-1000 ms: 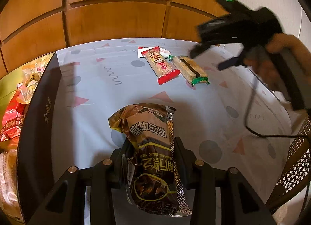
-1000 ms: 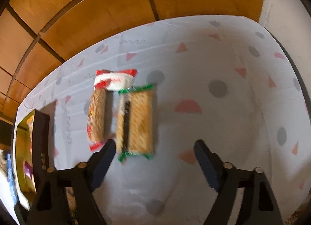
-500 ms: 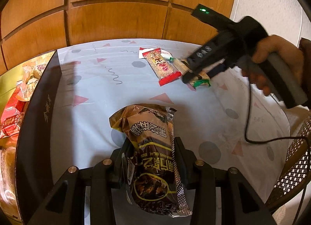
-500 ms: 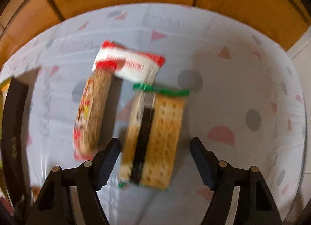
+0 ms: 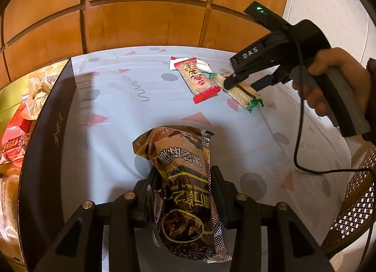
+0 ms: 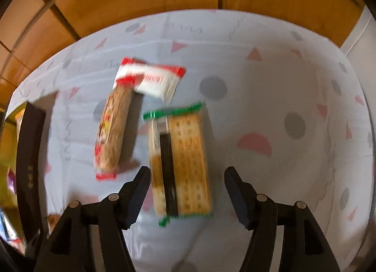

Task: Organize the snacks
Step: 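Hold the brown bag while the right gripper grasps the green-ended cracker packet, then carry the brown bag into the gold tin and release it with the left gripper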

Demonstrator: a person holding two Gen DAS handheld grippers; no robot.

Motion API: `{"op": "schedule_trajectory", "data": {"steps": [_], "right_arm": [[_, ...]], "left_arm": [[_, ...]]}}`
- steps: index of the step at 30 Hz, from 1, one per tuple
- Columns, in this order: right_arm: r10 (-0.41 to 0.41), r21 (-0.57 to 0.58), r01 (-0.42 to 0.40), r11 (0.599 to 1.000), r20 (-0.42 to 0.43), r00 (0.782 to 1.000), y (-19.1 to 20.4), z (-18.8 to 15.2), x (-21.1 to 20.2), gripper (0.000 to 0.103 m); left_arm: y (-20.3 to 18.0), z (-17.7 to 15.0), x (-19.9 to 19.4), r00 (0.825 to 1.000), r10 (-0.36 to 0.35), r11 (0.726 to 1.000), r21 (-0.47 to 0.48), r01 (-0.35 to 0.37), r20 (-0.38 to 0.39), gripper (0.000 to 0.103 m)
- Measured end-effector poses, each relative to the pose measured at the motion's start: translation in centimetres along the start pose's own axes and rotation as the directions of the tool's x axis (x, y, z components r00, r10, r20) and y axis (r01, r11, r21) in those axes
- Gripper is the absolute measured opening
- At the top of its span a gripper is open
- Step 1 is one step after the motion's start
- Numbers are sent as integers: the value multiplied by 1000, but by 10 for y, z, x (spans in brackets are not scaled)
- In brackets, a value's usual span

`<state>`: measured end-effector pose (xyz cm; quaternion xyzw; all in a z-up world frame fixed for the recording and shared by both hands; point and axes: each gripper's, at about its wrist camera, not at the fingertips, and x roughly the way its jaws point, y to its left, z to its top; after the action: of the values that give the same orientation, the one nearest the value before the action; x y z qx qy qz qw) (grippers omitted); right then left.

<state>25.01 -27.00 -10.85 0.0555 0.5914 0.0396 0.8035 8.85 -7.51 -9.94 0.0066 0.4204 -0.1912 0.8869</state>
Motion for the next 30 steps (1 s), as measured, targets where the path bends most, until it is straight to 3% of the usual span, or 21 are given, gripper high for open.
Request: {"op": "schedule_trajectory", "data": {"steps": [3, 5, 7, 10, 16, 23, 26, 30], "right_arm": [[-21, -19, 21, 1000, -4, 1000, 3, 7, 6, 65], [-58, -69, 57, 996, -7, 998, 10, 2, 7, 47], [-110, -143, 109, 984, 2, 994, 22, -6, 5, 47], [-118, -222, 113, 968, -10, 993, 33, -26, 0, 47], [-26, -192, 22, 981, -20, 999, 25, -47, -1, 50], [-82, -285, 87, 955, 30, 996, 33, -54, -3, 47], [-111, -325, 122, 938, 54, 992, 44, -62, -5, 47], [-121, -339, 135, 931, 64, 991, 47, -66, -6, 47]], "left_arm": [[0, 0, -1, 1000, -3, 1000, -1, 3, 3, 43], [0, 0, -1, 1000, 0, 1000, 2, 0, 5, 43], [-1, 0, -1, 1000, 3, 1000, 9, -3, 4, 41], [-3, 2, 0, 1000, 11, 1000, 21, -11, -10, 41], [3, 17, -10, 997, -13, 1000, -28, 11, -77, 31], [10, 36, -65, 996, -90, 994, -64, 88, -19, 31], [30, 51, -92, 996, -83, 991, -105, 85, 23, 31], [88, 67, -122, 999, -6, 974, -225, 17, 49, 31]]}}
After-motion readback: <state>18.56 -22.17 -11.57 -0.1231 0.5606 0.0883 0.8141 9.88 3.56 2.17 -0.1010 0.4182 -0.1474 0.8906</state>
